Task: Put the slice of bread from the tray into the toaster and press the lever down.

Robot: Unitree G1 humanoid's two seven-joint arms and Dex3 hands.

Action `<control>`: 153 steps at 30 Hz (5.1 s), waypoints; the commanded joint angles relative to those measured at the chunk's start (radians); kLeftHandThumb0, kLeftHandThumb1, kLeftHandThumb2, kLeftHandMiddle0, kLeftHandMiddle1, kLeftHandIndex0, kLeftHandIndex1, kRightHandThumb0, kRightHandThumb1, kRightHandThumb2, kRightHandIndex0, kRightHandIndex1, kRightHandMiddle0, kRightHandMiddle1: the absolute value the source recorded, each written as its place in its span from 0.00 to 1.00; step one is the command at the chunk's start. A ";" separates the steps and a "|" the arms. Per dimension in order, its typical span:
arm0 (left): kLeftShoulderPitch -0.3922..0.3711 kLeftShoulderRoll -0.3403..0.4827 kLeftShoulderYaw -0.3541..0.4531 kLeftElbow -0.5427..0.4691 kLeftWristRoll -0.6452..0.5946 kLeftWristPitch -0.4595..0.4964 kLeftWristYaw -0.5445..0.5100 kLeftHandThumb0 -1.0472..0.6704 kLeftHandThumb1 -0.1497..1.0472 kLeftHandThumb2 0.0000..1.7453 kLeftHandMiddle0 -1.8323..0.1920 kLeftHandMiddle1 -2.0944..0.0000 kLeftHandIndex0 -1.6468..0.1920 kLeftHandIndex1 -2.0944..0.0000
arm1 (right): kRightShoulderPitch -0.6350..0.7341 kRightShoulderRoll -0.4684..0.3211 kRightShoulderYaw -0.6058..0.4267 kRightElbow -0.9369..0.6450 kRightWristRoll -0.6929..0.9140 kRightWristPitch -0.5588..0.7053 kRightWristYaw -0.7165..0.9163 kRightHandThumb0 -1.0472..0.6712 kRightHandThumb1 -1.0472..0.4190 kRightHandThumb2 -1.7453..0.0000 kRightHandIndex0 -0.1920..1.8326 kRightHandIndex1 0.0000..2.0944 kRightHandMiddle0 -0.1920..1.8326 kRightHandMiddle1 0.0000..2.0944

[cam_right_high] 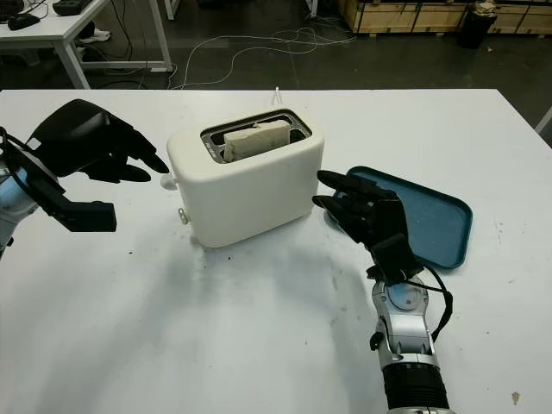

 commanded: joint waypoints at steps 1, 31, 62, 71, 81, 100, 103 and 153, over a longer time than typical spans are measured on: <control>-0.014 -0.003 -0.010 -0.006 0.012 0.011 -0.007 0.50 0.70 0.00 0.40 0.33 0.18 1.00 | 0.004 0.001 0.000 -0.003 0.009 -0.001 0.004 0.35 0.09 1.00 0.65 0.05 0.60 0.00; -0.025 -0.048 -0.117 0.173 0.022 -0.064 -0.025 0.48 0.80 0.00 0.43 0.41 0.17 1.00 | 0.013 0.009 -0.008 -0.014 0.009 -0.001 0.003 0.33 0.09 0.98 0.65 0.04 0.59 0.00; 0.101 -0.181 -0.268 0.277 0.030 -0.088 0.067 0.53 0.78 0.00 0.46 0.33 0.20 0.99 | 0.015 0.012 -0.005 -0.009 0.000 0.007 -0.008 0.33 0.09 0.99 0.66 0.04 0.60 0.00; 0.062 -0.179 -0.275 0.284 0.028 -0.081 0.061 0.52 0.79 0.00 0.46 0.40 0.20 0.99 | 0.019 0.015 -0.003 -0.015 0.003 0.015 -0.009 0.33 0.09 0.99 0.66 0.04 0.60 0.00; 0.034 -0.185 -0.243 0.265 -0.005 -0.071 0.095 0.53 0.79 0.01 0.46 0.32 0.19 0.99 | 0.020 0.017 0.000 -0.017 0.001 0.018 -0.011 0.33 0.09 0.99 0.65 0.04 0.60 0.00; -0.014 -0.091 0.015 0.034 -0.056 0.042 0.108 0.54 0.80 0.00 0.45 0.44 0.21 1.00 | 0.022 0.024 0.008 -0.026 0.007 0.034 -0.009 0.33 0.09 1.00 0.66 0.05 0.60 0.00; -0.014 -0.080 0.040 0.020 -0.040 0.049 0.123 0.54 0.78 0.00 0.42 0.44 0.20 0.99 | 0.023 0.025 0.010 -0.031 0.004 0.041 -0.010 0.33 0.09 1.00 0.66 0.05 0.61 0.00; 0.016 -0.027 -0.006 0.003 -0.019 0.077 -0.011 0.50 0.80 0.00 0.46 0.38 0.21 1.00 | 0.028 0.023 0.016 -0.029 0.005 0.040 -0.006 0.33 0.09 1.00 0.66 0.06 0.61 0.00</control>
